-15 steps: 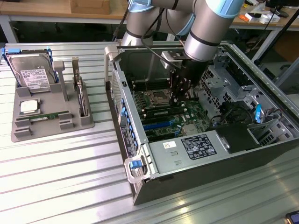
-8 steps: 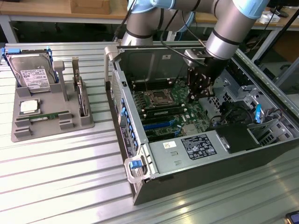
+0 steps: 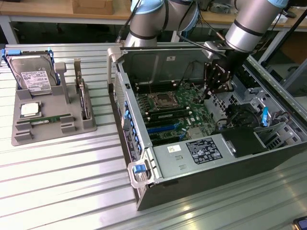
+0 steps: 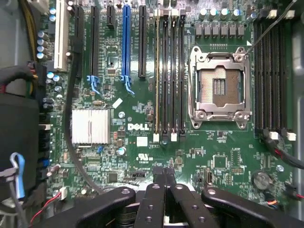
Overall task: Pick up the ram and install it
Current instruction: 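Insert the ram into the slot, then press down the ram until it locks into place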
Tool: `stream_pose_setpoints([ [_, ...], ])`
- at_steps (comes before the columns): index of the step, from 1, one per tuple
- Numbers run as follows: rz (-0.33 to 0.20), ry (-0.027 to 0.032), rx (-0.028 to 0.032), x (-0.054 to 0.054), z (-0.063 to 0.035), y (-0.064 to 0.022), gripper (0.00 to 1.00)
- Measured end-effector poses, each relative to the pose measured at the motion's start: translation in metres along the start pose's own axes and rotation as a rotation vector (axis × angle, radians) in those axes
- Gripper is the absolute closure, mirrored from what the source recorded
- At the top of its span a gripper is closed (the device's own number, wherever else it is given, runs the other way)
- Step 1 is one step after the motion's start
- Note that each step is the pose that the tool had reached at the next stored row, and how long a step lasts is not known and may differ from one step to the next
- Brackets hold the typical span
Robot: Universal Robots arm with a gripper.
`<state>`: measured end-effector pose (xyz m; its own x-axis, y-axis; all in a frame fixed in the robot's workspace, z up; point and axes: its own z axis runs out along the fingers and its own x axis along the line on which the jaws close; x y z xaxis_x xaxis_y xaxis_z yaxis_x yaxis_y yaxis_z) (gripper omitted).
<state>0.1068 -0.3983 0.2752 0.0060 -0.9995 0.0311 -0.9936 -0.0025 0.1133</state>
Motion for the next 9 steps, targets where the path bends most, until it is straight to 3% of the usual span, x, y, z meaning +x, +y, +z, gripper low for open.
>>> stream_pose_setpoints([
  [1,0.000,-0.0004,0.0000,0.000,-0.0060,0.0000,0.90],
  [7,0.000,-0.0004,-0.0001,0.000,-0.0070,0.0008,0.90],
  [8,0.000,-0.0007,0.0007,0.000,-0.0061,0.0066,0.90],
  [9,0.000,-0.0007,0.0021,0.000,-0.0031,0.0178,0.90],
])
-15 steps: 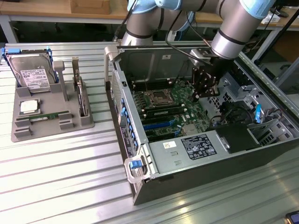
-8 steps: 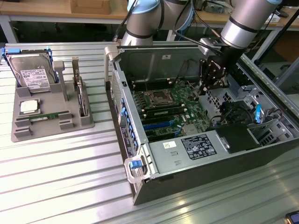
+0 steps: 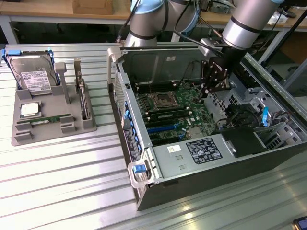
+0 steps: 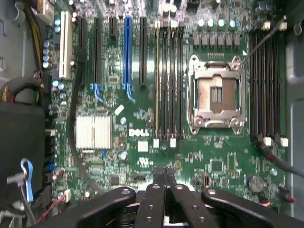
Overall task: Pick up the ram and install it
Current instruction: 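Press down the ram until it locks into place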
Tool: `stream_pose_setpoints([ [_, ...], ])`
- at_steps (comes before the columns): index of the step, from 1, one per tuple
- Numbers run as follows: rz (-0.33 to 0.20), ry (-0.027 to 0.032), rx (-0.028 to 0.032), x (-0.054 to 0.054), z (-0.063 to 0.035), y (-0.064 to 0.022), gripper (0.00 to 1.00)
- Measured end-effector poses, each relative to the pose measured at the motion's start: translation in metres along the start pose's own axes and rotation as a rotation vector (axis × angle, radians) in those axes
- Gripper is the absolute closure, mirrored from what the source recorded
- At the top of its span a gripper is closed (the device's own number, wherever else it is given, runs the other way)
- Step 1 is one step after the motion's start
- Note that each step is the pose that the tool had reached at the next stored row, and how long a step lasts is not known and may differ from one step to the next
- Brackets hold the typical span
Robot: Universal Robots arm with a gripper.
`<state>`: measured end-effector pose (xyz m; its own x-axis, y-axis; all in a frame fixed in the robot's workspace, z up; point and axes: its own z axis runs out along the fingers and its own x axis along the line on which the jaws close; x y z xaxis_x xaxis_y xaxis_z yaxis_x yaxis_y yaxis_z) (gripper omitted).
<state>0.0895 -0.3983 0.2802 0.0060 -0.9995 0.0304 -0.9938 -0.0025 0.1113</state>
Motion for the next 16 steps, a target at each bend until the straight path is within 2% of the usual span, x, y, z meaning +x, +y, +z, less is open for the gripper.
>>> stream_pose_setpoints([
  [1,0.000,-0.0002,0.0001,0.000,0.0062,0.0117,0.90],
  [3,0.000,-0.0001,0.0001,-0.001,0.0163,0.0227,0.90],
  [9,0.000,0.0000,0.0001,0.002,0.0399,0.0218,0.90],
  [13,0.000,0.0002,0.0001,0.001,0.0502,0.0212,0.90],
  [15,0.000,-0.0022,0.0015,0.001,0.0514,0.0211,0.90],
  [16,0.000,-0.0019,0.0043,0.002,0.0455,0.0218,0.90],
])
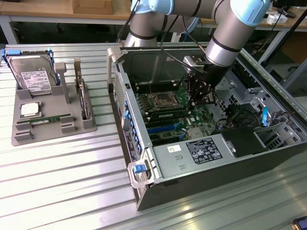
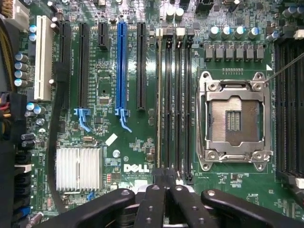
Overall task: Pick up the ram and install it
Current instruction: 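Press down the ram until it locks into place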
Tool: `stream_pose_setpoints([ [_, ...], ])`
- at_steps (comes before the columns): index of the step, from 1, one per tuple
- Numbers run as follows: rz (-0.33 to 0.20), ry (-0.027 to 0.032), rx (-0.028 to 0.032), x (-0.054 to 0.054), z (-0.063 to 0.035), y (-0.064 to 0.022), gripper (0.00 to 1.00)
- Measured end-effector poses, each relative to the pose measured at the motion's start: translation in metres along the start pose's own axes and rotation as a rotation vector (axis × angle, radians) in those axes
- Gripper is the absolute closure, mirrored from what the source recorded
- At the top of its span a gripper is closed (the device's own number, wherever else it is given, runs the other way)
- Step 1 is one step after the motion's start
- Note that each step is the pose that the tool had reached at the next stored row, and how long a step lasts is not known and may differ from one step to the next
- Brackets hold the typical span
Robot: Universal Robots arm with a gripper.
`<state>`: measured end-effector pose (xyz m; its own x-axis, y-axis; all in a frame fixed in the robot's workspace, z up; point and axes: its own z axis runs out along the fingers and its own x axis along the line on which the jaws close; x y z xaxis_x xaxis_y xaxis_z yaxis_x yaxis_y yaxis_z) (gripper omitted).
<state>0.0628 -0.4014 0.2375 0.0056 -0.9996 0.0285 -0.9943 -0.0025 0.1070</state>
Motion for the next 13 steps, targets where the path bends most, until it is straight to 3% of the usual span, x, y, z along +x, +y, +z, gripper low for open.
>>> stream_pose_setpoints([
  [2,0.000,-0.0001,0.0081,0.000,-0.0042,0.0054,0.90],
  [3,0.000,0.0001,0.0116,0.000,-0.0035,0.0135,0.90],
  [4,0.000,0.0002,0.0136,0.000,-0.0025,0.0229,0.90],
  [6,0.000,0.0000,0.0182,0.000,0.0007,0.0494,0.90],
  [9,0.001,0.0003,0.0230,0.000,0.0051,0.0792,0.90],
  [13,0.001,0.0002,0.0264,-0.001,0.0104,0.1106,0.90],
])
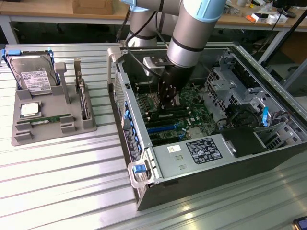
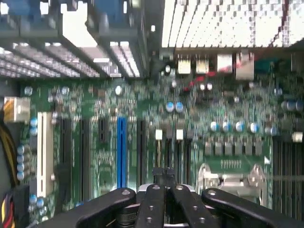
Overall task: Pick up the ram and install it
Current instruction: 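Press down the ram until it locks into place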
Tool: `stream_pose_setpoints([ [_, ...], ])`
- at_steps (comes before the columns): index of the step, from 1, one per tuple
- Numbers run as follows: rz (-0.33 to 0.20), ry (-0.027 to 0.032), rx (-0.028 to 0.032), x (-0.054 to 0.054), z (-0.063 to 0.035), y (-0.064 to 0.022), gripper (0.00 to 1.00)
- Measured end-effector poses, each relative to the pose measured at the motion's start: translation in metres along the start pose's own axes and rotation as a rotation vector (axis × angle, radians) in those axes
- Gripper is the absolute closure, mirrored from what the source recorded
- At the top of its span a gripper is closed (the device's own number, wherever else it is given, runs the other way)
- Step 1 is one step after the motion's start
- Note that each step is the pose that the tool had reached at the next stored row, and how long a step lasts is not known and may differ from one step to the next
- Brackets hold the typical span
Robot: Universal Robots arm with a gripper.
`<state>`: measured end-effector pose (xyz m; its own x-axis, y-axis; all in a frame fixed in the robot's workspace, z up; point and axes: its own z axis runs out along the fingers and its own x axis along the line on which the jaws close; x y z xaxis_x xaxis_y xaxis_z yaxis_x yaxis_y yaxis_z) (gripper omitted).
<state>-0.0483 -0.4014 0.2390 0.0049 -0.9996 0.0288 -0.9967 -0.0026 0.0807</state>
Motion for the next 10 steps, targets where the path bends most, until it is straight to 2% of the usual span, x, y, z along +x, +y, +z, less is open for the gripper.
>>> stream_pose_setpoints([
  [2,0.000,-0.0005,0.0004,0.000,0.0017,0.0075,0.90],
  [8,0.000,-0.0038,0.0001,0.000,0.0106,0.0069,0.90],
  [9,0.000,-0.0066,0.0024,0.000,0.0088,0.0068,0.90],
  [10,0.000,-0.0053,0.0040,0.000,0.0002,0.0076,0.90],
])
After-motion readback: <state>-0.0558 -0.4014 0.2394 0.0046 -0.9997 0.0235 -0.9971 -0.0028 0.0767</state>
